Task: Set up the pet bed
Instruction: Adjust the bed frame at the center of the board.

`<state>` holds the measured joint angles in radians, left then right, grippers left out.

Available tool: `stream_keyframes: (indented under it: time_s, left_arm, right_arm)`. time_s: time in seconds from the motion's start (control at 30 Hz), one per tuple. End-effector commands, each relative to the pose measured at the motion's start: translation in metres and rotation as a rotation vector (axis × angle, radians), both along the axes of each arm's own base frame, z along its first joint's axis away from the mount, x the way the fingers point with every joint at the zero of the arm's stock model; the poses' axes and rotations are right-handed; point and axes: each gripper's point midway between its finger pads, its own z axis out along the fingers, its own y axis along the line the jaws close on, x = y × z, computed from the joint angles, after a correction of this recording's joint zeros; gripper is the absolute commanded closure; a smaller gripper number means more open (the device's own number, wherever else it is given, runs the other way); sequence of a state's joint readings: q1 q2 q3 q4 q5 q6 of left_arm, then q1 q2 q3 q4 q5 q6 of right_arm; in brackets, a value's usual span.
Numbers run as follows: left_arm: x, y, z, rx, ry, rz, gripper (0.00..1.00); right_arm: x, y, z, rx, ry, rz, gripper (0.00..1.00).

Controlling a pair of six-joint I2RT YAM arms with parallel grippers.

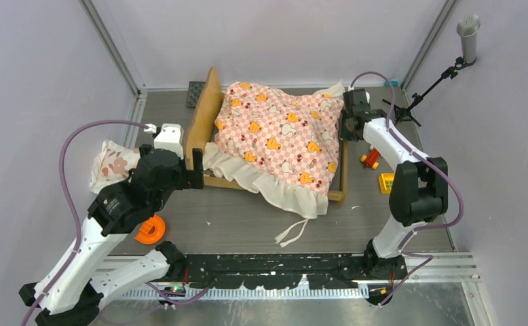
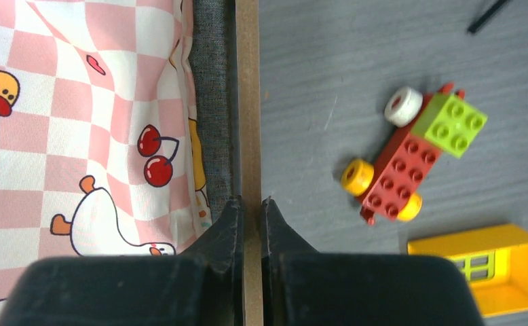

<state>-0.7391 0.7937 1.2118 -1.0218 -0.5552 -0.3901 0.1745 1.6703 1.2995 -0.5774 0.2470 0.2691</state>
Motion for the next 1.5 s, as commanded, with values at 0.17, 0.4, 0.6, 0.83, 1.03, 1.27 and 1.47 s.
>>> stream_keyframes:
  time_s: [0.17, 0.4, 0.6, 0.83, 1.03, 1.27, 1.47]
  left_arm:
    - [0.017, 0.010, 0.040, 0.105, -0.092, 0.020, 0.00]
    - [0.077, 0.006, 0.047, 0.230, -0.040, 0.069, 0.00]
    - [0.123, 0.003, 0.002, 0.148, 0.105, 0.094, 0.00]
    - [0.134, 0.005, -0.039, 0.147, 0.186, 0.124, 0.20]
    - [0.133, -0.001, -0.065, 0.125, 0.251, 0.112, 0.49]
    - [0.117, -0.007, -0.079, 0.059, 0.303, 0.113, 0.94]
    - [0.087, -0.002, -0.066, -0.044, 0.253, 0.143, 1.00]
  right_arm:
    - [0.036, 0.012, 0.056, 0.086, -0.150, 0.067, 0.59]
    - [-0.002, 0.027, 0.075, 0.187, -0.160, 0.119, 0.44]
    - [-0.036, 0.025, 0.075, 0.234, -0.160, 0.069, 0.43]
    - [-0.054, 0.032, 0.052, 0.312, -0.105, 0.021, 0.43]
    - [-0.057, 0.023, 0.017, 0.256, -0.019, -0.022, 0.44]
    - [-0.052, 0.013, -0.009, 0.194, 0.036, -0.044, 0.76]
    - [-0.028, 0.010, -0.004, 0.147, 0.019, -0.018, 0.97]
